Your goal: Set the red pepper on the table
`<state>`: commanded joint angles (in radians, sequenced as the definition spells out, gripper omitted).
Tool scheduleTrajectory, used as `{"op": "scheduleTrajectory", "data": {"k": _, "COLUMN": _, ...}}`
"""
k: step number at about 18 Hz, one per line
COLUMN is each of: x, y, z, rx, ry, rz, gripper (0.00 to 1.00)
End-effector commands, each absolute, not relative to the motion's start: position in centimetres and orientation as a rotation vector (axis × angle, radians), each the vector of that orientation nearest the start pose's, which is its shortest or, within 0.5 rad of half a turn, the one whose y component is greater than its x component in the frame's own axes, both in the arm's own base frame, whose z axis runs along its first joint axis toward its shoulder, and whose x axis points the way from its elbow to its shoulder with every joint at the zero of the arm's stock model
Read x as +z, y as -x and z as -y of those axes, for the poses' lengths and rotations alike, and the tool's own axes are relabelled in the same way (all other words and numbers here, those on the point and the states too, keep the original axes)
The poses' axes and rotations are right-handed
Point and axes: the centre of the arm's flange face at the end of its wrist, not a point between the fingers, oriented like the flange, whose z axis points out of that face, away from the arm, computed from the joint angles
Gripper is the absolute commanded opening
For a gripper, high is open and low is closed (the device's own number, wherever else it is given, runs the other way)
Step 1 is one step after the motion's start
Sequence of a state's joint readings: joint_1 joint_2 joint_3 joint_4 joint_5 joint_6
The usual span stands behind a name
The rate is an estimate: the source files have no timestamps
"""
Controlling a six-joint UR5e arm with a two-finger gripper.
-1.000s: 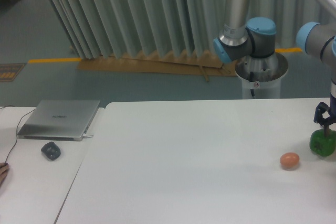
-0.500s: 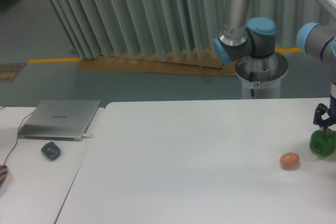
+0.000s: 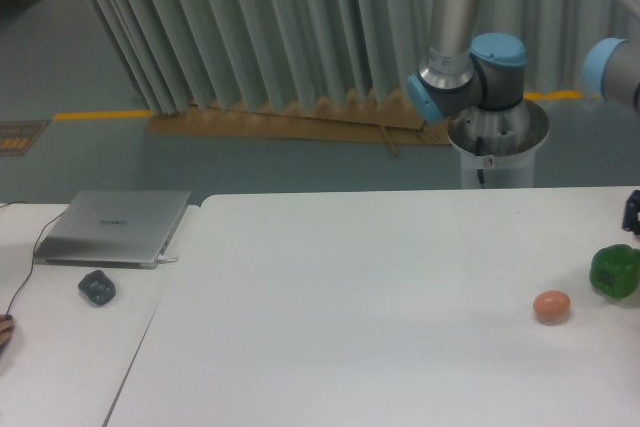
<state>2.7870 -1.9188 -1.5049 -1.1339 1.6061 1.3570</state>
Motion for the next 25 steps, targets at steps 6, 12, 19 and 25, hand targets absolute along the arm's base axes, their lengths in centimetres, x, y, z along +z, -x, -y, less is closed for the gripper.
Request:
{"op": "scheduleTrajectory", "data": {"k": 6, "x": 35.1, "y": 61.1, "z": -32.1, "rx": 0.32, "ry": 3.106, "rz": -0.543, "gripper": 1.0}}
{"op": "scheduleTrajectory", "data": {"k": 12, "x": 36.9, "y": 66.0, "z": -29.7, "rx": 0.538, "ry": 3.103, "rz": -0.456, "gripper": 1.0}}
{"op": "scheduleTrajectory", "data": {"k": 19, "x": 32.0, "y": 69.1, "z": -28.5, "rx": 0.496, "ry": 3.126, "rz": -0.432, "gripper": 1.0}}
{"op": "scheduleTrajectory", "data": {"k": 25, "x": 30.1, "y": 68.3, "z": -28.5, "rx": 0.432, "ry": 3.139, "rz": -0.446, "gripper": 1.0}}
